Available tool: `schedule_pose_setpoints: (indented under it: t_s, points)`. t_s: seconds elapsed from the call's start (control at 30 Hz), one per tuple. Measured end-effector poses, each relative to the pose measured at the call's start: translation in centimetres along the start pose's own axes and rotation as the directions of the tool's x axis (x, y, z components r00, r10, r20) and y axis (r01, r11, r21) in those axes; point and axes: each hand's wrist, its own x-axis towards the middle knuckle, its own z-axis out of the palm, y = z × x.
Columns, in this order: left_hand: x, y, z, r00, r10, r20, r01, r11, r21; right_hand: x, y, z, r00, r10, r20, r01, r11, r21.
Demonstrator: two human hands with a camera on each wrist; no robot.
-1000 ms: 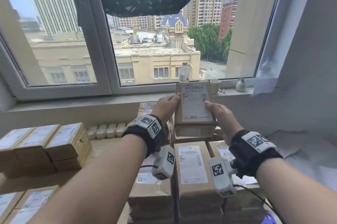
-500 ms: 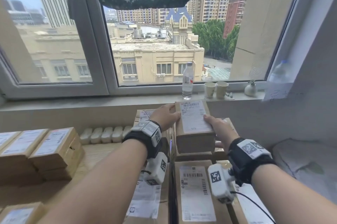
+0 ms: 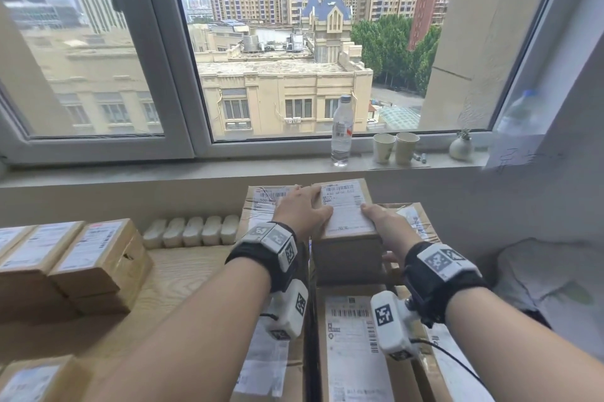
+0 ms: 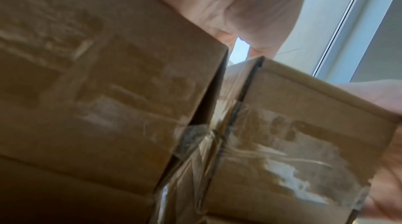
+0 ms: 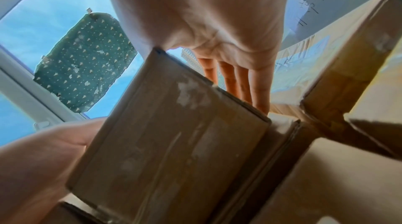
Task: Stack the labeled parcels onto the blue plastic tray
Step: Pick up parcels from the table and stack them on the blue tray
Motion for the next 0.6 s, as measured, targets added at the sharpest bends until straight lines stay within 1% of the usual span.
schedule_pose_setpoints:
  t_s: [0.17,0.23,0.37,0.43,0.5,0.6]
  points:
    - [-0.3,0.1,-0.1,1.000,-0.008,-0.007,0.008,1.000,-0.018,0.0,0.1,0.1,1.000,-0.013,-0.001,0.013,0.995,-0.098]
    - [-0.3,0.0,0.0,1.000,-0.005,-0.001,0.005,1.000,-0.001,-0.1,-0.1,0.1,1.000,-0.024,-0.004,0.023,0.989,-0.149]
    - [-0.4,0.1,0.1,1.000,0.008,0.013,-0.008,0.999,0.040,-0.3,-0.4,-0.1,1.000,-0.012,-0.005,0.011,0.985,-0.173]
    - [-0.3,0.1,0.0,1.000,0.009,0.025,-0.011,0.998,0.057,-0.5,-0.6,0.0,0.999,-0.026,-0.020,0.021,0.974,-0.228]
    - [-0.4,0.2,-0.2,0.999,0.014,0.043,-0.017,0.996,0.083,-1.0,-0.8,0.0,0.995,-0.088,-0.049,0.063,0.924,-0.377]
    - [-0.5,0.6,-0.7,0.999,0.012,0.052,-0.016,0.996,0.086,-1.7,-1.4,-0.1,0.976,-0.207,-0.073,0.117,0.773,-0.624]
